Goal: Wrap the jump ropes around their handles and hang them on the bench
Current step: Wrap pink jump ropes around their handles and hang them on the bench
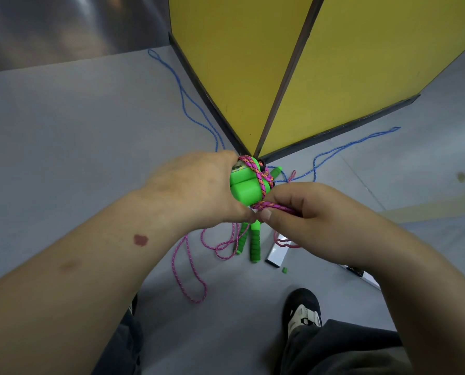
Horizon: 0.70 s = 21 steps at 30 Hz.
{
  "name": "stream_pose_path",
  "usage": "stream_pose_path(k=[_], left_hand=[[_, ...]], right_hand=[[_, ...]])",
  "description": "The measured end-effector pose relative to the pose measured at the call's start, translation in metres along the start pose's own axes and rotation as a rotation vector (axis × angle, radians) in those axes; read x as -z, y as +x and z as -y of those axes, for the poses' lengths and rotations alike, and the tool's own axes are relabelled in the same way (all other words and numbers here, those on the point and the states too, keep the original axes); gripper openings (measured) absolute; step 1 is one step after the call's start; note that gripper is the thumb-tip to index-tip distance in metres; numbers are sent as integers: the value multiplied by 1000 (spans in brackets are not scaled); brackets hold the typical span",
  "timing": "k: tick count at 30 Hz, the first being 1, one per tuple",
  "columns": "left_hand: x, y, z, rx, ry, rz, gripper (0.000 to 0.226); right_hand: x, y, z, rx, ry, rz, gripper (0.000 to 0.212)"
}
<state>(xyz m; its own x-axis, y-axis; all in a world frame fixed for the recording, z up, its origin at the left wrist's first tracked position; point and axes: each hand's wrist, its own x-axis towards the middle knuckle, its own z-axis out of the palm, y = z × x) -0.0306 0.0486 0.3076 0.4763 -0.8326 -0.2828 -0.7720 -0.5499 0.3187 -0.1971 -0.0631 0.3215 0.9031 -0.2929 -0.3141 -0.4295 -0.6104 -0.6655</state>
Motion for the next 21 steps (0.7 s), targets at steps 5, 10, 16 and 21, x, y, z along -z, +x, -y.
stream_pose_path(k=[5, 10, 16, 21], left_hand=[[-2, -3, -1, -84, 82, 99, 65], [0, -8, -5, -201, 130, 201, 61], [5, -15, -10, -272, 127, 248, 55], [8, -19, -12, -291, 67, 305, 62]], right_hand=[[4, -1, -6, 22, 132, 5, 20], [5, 3, -7, 74, 228, -98, 19], [7, 9, -16, 57, 373, -182, 27], [4, 14, -24, 8, 493, -216, 26]])
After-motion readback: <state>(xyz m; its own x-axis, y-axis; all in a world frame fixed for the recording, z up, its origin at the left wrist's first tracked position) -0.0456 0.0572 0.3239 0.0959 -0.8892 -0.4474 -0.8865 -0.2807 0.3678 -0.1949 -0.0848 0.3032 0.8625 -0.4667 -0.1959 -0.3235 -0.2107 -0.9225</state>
